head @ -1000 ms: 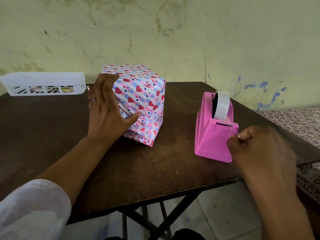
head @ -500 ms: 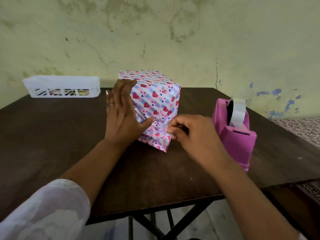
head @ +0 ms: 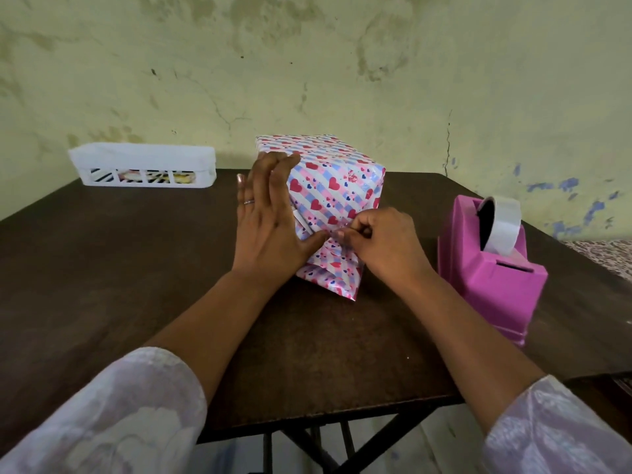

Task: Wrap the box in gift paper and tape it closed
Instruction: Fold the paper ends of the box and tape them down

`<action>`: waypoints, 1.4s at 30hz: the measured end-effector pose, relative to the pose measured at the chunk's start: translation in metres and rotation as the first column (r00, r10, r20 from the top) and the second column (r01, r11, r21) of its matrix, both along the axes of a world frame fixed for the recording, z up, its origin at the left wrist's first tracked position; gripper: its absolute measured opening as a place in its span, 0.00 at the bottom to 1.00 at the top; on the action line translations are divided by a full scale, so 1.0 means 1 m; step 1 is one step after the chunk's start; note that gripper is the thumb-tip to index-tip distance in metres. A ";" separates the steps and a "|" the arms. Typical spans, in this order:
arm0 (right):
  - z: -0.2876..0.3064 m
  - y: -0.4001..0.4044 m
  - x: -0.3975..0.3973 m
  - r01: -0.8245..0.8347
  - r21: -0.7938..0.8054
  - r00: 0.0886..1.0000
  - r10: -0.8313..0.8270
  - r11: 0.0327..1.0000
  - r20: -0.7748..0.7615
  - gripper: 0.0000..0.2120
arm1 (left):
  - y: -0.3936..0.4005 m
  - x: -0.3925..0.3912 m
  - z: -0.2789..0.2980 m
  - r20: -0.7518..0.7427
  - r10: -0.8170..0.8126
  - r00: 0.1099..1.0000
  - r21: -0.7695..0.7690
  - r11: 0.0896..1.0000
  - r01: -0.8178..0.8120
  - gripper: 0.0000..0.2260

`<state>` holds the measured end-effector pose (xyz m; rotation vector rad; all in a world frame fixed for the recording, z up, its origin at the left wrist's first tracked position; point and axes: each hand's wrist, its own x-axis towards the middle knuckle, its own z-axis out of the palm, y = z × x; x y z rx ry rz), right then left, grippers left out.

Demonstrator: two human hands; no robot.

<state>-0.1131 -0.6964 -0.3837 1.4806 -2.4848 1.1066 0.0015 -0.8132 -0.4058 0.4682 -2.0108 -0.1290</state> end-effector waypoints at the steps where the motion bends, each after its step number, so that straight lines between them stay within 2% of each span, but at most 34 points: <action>1: -0.001 -0.001 0.000 0.018 -0.003 1.000 -0.018 1.000 -0.005 0.07 | 0.000 0.000 0.000 0.002 0.001 1.000 -0.003 1.000 -0.001 0.37; 6: -0.003 -0.005 -0.003 0.086 0.000 0.996 -0.086 0.996 0.006 0.10 | -0.002 -0.001 -0.001 0.007 0.016 1.000 -0.033 0.999 -0.016 0.38; 9: -0.002 -0.005 -0.005 0.158 0.050 0.987 -0.158 0.986 -0.005 0.17 | -0.003 -0.001 -0.002 0.002 0.017 1.000 -0.046 0.999 -0.016 0.39; 12: -0.003 -0.001 -0.008 0.203 0.103 0.974 -0.212 0.974 0.082 0.22 | -0.004 -0.001 -0.002 0.005 0.015 1.000 -0.058 0.998 -0.014 0.39; 14: -0.004 0.001 -0.011 0.229 0.113 0.961 -0.243 0.967 0.133 0.23 | -0.005 0.000 -0.002 0.007 0.009 1.000 -0.064 0.998 -0.008 0.40; 19: -0.005 0.006 -0.013 0.264 0.184 0.957 -0.281 0.947 0.072 0.19 | -0.005 0.000 -0.003 0.002 0.006 1.000 -0.076 0.997 -0.006 0.38; 23: -0.002 0.022 0.001 0.229 0.229 0.969 -0.200 0.946 -0.146 0.07 | -0.003 0.000 -0.004 -0.007 0.002 1.000 -0.061 0.998 -0.003 0.38; 26: -0.003 0.043 0.017 0.053 0.252 0.939 0.038 0.966 -0.343 0.24 | -0.003 0.000 -0.002 -0.001 0.002 1.000 -0.060 0.998 -0.002 0.39; 28: -0.005 0.053 0.025 -0.056 0.279 0.887 0.176 0.959 -0.427 0.29 | -0.005 0.000 -0.002 -0.001 0.009 1.000 -0.064 0.998 -0.009 0.39; 34: -0.015 0.049 0.023 -0.136 0.418 0.803 0.347 0.898 -0.485 0.27 | -0.005 0.000 -0.004 -0.012 0.001 1.000 -0.066 0.998 -0.001 0.39; 37: -0.025 0.048 0.016 -0.158 0.445 0.805 0.377 0.881 -0.459 0.28 | -0.005 0.001 -0.003 -0.015 -0.005 1.000 -0.057 0.998 0.004 0.38; 40: -0.031 0.055 0.015 -0.216 0.399 0.823 0.386 0.891 -0.416 0.27 | -0.005 0.002 -0.002 -0.017 -0.016 1.000 -0.064 0.998 0.015 0.37; 42: -0.031 0.069 0.022 -0.200 0.305 0.822 0.329 0.931 -0.465 0.24 | -0.005 0.004 -0.001 -0.021 -0.044 0.999 -0.048 0.998 0.043 0.36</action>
